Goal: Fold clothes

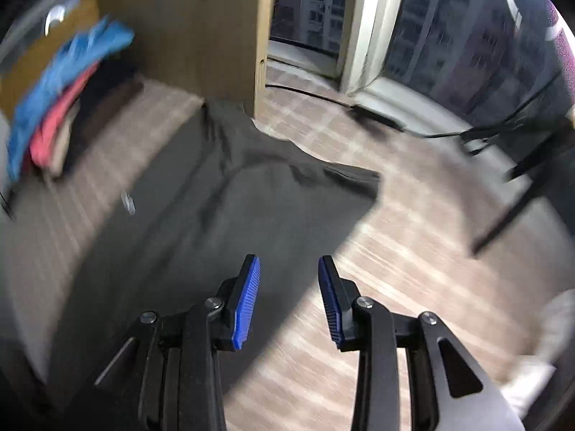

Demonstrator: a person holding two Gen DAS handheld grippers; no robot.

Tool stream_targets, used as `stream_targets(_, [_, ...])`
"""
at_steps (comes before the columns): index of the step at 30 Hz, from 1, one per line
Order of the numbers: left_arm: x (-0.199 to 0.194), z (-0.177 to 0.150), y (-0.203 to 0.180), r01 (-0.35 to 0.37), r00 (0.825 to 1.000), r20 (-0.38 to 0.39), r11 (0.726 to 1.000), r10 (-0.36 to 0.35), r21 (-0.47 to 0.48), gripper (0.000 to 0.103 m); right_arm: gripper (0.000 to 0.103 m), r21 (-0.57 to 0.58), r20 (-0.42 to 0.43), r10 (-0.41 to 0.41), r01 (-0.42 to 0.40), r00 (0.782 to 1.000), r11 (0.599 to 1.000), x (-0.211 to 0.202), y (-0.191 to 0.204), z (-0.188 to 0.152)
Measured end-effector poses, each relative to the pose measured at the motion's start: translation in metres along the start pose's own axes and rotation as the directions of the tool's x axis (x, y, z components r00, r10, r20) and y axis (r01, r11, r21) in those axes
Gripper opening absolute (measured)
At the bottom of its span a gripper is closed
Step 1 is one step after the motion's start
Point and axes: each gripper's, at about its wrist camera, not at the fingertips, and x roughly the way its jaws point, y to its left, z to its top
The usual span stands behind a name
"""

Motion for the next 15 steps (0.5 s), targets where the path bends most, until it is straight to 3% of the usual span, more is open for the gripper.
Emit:
stream_targets(6, [0.005,0.006,0.007,0.007,0.999,-0.034,0.999,-0.008,-0.043,0.003,0.037,-0.042,-0.04,0.087,-0.089,0.995,0.995,0.045,0.009,0.025])
stream_targets(8, [0.006,0.01,0.011,0.007,0.999,-0.038,0.998,-0.009,-0.054,0.003,0.049,-0.082,-0.057,0.053,-0.058,0.997,0.995,0.059,0.015,0.029])
stream_targets(12, [0.01,0.014,0.016,0.008,0.999,-0.052,0.998,-0.011,-0.066,0.003,0.049,-0.162,-0.064,0.009,-0.019,0.998,0.987,0.069,0.021,0.027])
stream_targets(15, [0.012,0.015,0.017,0.014,0.998,-0.065,0.998,-0.018,-0.063,0.003,0.049,-0.226,0.05,0.071,-0.058,0.996,0.972,0.048,0.018,0.039])
